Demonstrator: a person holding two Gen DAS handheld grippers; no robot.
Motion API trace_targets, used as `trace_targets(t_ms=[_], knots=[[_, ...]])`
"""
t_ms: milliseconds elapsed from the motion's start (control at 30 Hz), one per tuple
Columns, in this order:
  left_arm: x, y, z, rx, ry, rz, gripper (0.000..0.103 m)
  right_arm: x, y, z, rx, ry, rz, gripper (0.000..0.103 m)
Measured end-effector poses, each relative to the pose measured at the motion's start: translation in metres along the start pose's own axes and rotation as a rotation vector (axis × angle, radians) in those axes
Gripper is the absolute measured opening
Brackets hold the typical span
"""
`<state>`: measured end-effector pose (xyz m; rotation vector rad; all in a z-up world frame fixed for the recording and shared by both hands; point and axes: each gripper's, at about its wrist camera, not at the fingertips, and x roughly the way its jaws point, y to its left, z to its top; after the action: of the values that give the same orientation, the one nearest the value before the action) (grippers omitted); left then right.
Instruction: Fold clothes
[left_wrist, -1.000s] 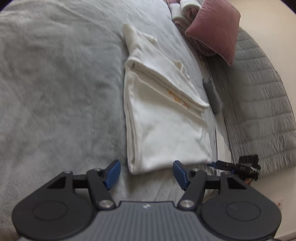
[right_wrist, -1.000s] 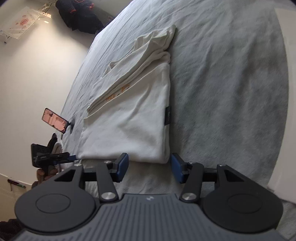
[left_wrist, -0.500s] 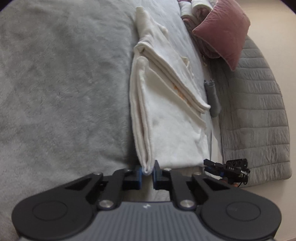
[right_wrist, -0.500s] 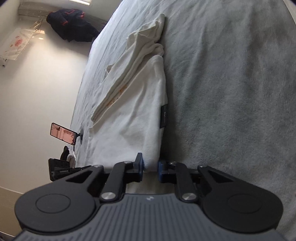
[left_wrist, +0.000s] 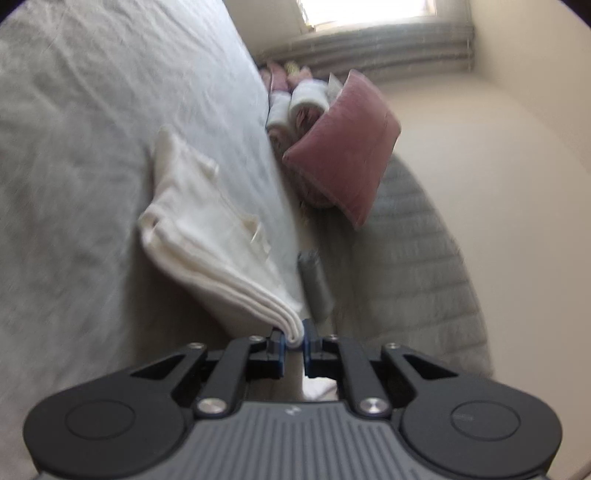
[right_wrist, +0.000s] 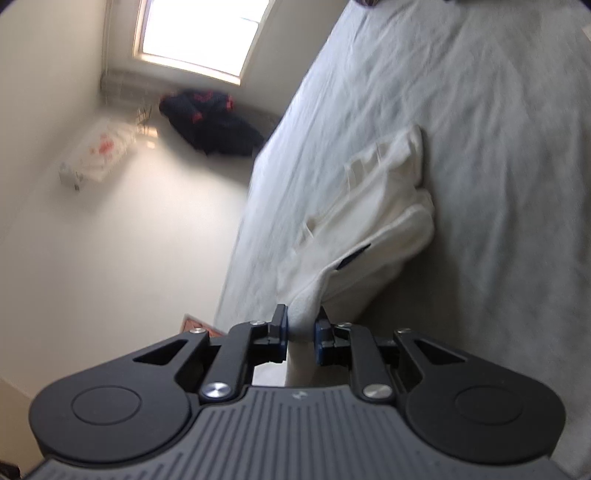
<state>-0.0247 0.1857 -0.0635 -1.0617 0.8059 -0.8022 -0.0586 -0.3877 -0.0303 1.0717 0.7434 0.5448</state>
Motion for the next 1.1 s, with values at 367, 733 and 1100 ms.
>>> trace_targets(t_ms=[367,733,1100], knots=[[0.045,-0.014,0.061,-0.096,-0.235,0.037,0.009,0.051,0.023,0.056,0.040,-0.194,-0.035,0.018],[0.103,0.028,0.108,-0.151,-0.290,0.240,0.009,0.110,-0.022,0.102,0.129,-0.242,-0.139,0.018],[0.148,0.019,0.113,0.144,-0.241,0.429,0.056,0.122,-0.032,0.112,0.045,-0.236,-0.294,0.050]])
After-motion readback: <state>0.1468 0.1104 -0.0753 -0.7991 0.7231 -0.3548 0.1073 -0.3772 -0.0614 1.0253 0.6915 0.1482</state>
